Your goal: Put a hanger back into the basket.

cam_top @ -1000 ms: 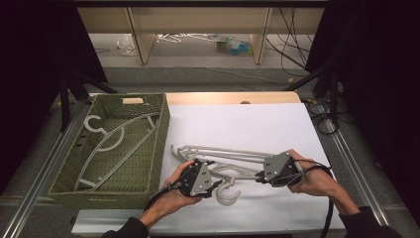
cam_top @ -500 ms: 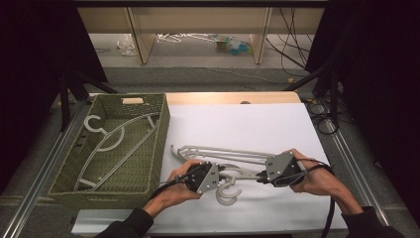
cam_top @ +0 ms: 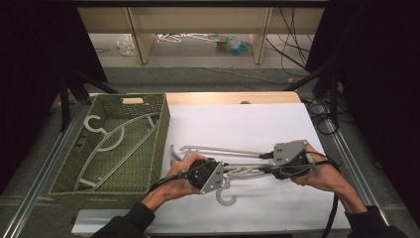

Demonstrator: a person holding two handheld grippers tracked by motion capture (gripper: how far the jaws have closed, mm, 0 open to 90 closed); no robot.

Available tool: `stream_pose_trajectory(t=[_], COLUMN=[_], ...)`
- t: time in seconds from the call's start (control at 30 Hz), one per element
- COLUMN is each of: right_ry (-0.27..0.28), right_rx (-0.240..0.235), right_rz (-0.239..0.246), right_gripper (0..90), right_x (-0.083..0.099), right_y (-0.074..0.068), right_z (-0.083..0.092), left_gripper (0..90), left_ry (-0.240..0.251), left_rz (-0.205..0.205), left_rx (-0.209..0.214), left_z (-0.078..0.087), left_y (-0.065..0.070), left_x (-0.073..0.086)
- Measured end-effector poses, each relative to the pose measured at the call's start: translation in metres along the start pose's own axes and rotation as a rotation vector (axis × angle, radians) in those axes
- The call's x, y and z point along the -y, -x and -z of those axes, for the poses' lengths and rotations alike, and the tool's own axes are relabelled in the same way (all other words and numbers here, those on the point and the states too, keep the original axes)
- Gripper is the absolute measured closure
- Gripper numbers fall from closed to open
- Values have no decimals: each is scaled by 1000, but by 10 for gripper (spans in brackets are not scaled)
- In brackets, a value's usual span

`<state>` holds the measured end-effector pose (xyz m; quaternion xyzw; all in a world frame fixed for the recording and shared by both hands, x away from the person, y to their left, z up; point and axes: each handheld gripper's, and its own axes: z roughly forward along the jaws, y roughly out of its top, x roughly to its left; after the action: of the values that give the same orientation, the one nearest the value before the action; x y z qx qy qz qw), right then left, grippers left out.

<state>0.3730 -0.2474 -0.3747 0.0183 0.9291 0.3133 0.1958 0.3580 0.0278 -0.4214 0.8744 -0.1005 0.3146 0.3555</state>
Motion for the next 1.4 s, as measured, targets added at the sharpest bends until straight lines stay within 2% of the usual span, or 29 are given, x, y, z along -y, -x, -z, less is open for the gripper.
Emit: stream_pose_trajectory(t=[0.03,0.07,0.13,0.17,0.2,0.23,0.3,0.33,0.37,0.43,0.47,0.5,0.63,0.67,0.7,0.73,0.77,0.8,0.83,0.87,0.93,0.97,1.0,1.03,1.17,1.23,1.27,1.33,1.4], right_ry=[0,31,52,93,99,101,102,107,107,116,124,124,146,146,142,142,142,140,135,135,135,135,135,141,143,139,140,143,132], right_rx=[0,71,97,131,139,144,168,172,172,186,182,182,145,145,131,131,116,114,112,109,107,107,104,97,91,91,87,88,83], right_rz=[0,-56,-86,-157,-186,-201,-217,-253,-253,-282,-300,-300,-371,-371,-398,-398,-417,-417,-425,-420,-425,-425,-424,-421,-421,-421,-426,-426,-425], right_gripper=[576,502,483,423,416,408,389,362,362,347,338,338,323,323,314,314,310,308,307,307,303,303,300,299,299,298,294,291,291], right_x=[0,-2,-4,-5,-5,-5,-5,-5,-5,-6,-5,-5,13,13,22,22,29,31,33,34,34,34,34,33,32,33,34,34,36], right_y=[0,3,4,7,8,8,7,6,6,2,-2,-2,-16,-16,-20,-20,-23,-24,-24,-24,-25,-25,-26,-27,-29,-30,-30,-31,-31], right_z=[0,6,9,16,18,19,21,22,22,22,23,23,21,21,18,18,13,12,11,10,8,8,7,7,7,8,8,8,8], left_gripper=[790,790,791,791,791,791,791,791,791,791,791,791,791,791,791,791,791,791,791,791,791,791,791,791,791,791,791,791,791], left_ry=[0,-14,-24,-30,-33,-50,-34,-54,-54,-72,-65,-65,-51,-51,-28,-28,-4,-4,22,22,59,59,89,103,130,153,169,169,163], left_rz=[0,18,32,75,85,90,70,203,203,294,368,368,526,526,622,622,682,682,739,739,800,800,834,841,837,835,836,829,826], left_rx=[0,-14,-20,-32,-33,-38,-33,-83,-83,-117,-126,-126,-125,-125,-102,-102,-88,-88,-83,-83,-71,-71,-73,-77,-92,-101,-117,-130,-174], left_z=[0,2,4,7,8,11,12,17,17,22,27,27,39,39,44,44,50,50,56,56,68,68,72,82,102,118,135,143,167], left_y=[0,-5,-8,-13,-18,-22,-28,-29,-29,-34,-41,-41,-55,-55,-60,-60,-64,-64,-67,-67,-74,-74,-76,-79,-86,-91,-97,-99,-107], left_x=[0,-2,-2,-4,-5,-6,-7,-8,-8,-8,-7,-7,-6,-6,-6,-6,-4,-4,-3,-3,-2,-2,-4,-8,-16,-19,-21,-21,-16])
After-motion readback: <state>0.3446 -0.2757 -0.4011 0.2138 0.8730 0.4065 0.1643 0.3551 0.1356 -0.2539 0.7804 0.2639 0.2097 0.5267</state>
